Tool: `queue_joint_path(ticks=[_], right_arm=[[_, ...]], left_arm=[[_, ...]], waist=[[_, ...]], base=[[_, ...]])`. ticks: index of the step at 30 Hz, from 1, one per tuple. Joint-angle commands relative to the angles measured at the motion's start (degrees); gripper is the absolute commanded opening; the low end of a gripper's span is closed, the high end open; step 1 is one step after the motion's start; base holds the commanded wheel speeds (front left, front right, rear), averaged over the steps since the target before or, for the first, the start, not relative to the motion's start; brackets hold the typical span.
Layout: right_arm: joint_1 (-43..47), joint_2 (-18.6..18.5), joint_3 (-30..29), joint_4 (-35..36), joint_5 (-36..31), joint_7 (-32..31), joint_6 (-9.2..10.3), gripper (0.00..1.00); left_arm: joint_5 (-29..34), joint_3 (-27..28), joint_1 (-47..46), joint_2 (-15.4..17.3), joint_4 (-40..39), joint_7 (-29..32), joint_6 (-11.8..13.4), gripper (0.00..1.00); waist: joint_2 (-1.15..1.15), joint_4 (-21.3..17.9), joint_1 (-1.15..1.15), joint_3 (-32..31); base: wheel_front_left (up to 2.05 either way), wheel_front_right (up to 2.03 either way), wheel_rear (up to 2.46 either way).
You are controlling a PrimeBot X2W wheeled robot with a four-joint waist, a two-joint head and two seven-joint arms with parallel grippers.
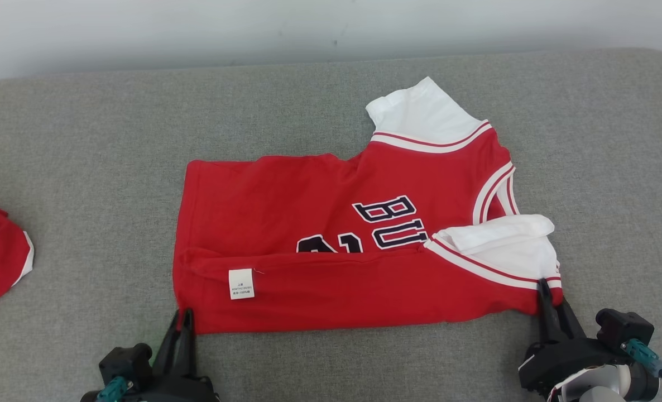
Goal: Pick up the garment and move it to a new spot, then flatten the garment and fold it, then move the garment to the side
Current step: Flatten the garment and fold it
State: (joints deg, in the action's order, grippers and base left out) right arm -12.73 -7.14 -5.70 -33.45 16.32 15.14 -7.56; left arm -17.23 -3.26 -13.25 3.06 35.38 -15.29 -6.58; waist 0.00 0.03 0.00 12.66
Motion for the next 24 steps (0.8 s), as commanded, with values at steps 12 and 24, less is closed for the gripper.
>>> queue_joint_path(ticks=[12, 24], right_arm=[[0.7, 0.5, -0.7, 0.3, 0.3, 0.0, 0.15, 0.0], [-0.7, 0.9, -1.5, -0.6, 2.8, 0.0, 0.15, 0.0]], left_arm=[[-0.3, -0.9, 1.2, -0.2, -3.1, 0.1, -0.9, 0.0], [-0.6, 0.2, 2.9, -0.2, -9.7, 0.1, -0.9, 0.0]], waist=[[0.0, 0.5, 0.0, -0.3], [0.0, 0.1, 0.0, -4.7]], base=[[0.0, 0.0, 0.0], [0.0, 0.0, 0.0]])
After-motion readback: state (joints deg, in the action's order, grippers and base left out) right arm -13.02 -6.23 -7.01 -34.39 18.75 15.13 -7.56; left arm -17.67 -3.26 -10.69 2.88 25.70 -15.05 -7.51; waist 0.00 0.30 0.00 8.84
